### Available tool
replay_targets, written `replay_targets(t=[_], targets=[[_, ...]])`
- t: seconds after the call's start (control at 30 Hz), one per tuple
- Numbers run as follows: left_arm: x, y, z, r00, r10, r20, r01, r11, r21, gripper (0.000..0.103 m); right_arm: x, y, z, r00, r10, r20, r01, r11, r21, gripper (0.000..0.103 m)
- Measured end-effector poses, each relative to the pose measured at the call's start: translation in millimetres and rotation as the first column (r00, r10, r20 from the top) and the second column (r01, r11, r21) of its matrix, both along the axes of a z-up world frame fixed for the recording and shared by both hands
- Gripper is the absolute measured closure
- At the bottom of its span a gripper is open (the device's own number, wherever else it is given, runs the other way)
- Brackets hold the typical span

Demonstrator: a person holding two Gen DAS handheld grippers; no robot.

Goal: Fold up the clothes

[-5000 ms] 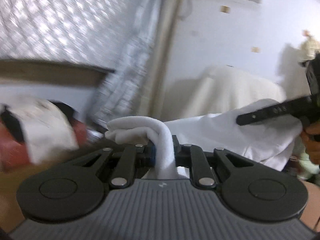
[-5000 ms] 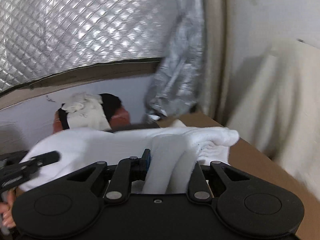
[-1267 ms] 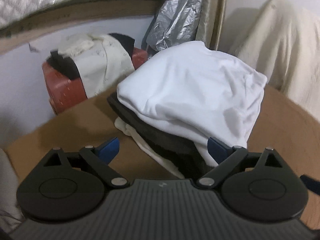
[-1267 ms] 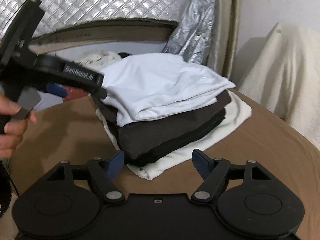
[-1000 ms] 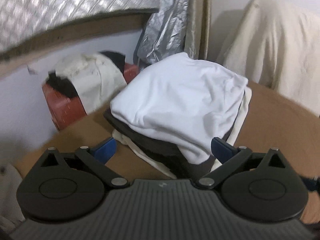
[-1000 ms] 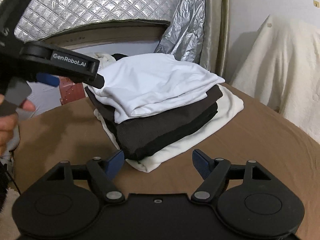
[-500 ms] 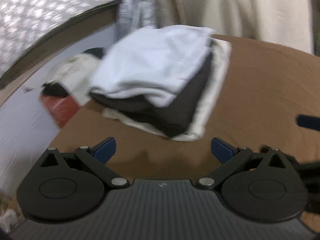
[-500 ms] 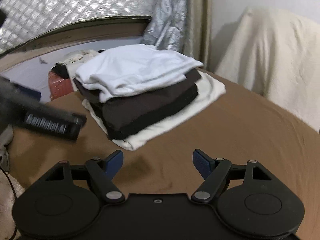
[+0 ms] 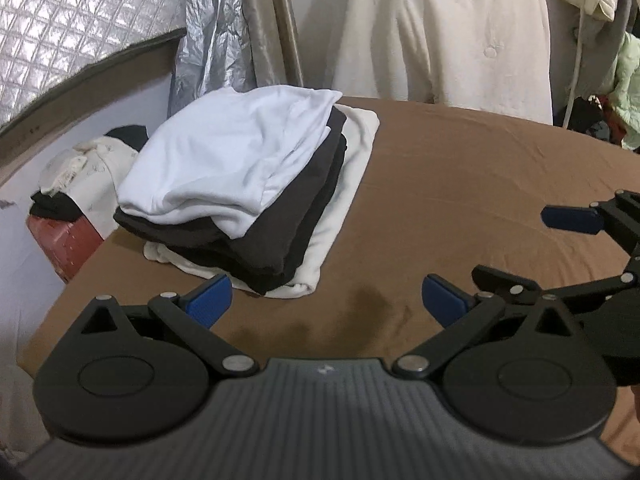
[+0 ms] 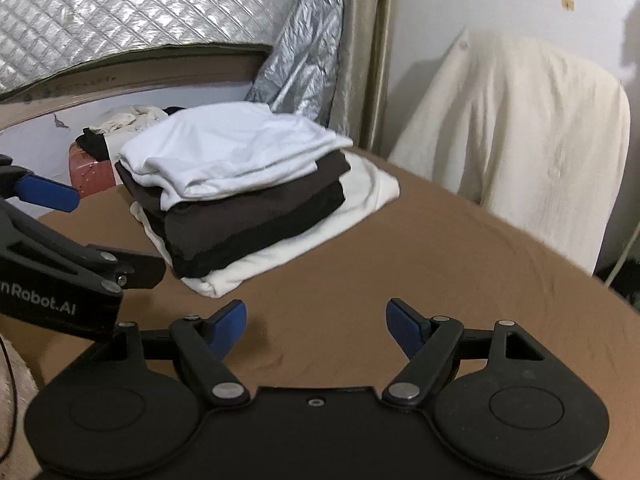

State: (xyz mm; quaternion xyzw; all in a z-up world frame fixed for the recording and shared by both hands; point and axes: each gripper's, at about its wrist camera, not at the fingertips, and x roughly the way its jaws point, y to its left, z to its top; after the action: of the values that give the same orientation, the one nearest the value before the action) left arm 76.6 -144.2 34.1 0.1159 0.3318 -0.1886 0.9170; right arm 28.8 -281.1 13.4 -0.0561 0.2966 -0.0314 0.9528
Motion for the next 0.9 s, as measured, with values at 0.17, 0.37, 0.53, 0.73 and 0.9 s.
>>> replay_targets(t=[0.17, 0.37, 0.53, 0.73, 0.9], targets=[[5, 3, -2, 1.000, 0.026, -0.003, -0.026, 1.000, -0.001, 0.000, 1, -8, -1, 0.999, -0.032, 0.019, 0.031, 0.998, 0.053, 0.020], [10, 7, -4, 0.999, 0.052, -0.010, -0.052, 0.998, -0.019, 0.000, 9, -18, -14, 0.997, -0.069, -0.026, 0.073, 0.968, 0.240, 0.020], [7, 8, -3, 0.997, 0.062, 0.051, -0.063, 0.998, 0.017, 0.000, 12, -12, -22, 0.997, -0.062, -0.046, 0.072, 0.965, 0.251, 0.020], [9, 10, 0, 0.996, 0.055, 0.063, -0.057, 0.998, 0.021, 0.000, 14, -6, -23, 0.996, -0.062, -0.059, 0.074, 0.973, 0.220, 0.020], [7, 11, -1, 0.995, 0.069, 0.077, -0.071, 0.997, 0.033, 0.000, 15, -4, -21, 0.997, -0.059, -0.050, 0.068, 0.977, 0.204, 0.020]])
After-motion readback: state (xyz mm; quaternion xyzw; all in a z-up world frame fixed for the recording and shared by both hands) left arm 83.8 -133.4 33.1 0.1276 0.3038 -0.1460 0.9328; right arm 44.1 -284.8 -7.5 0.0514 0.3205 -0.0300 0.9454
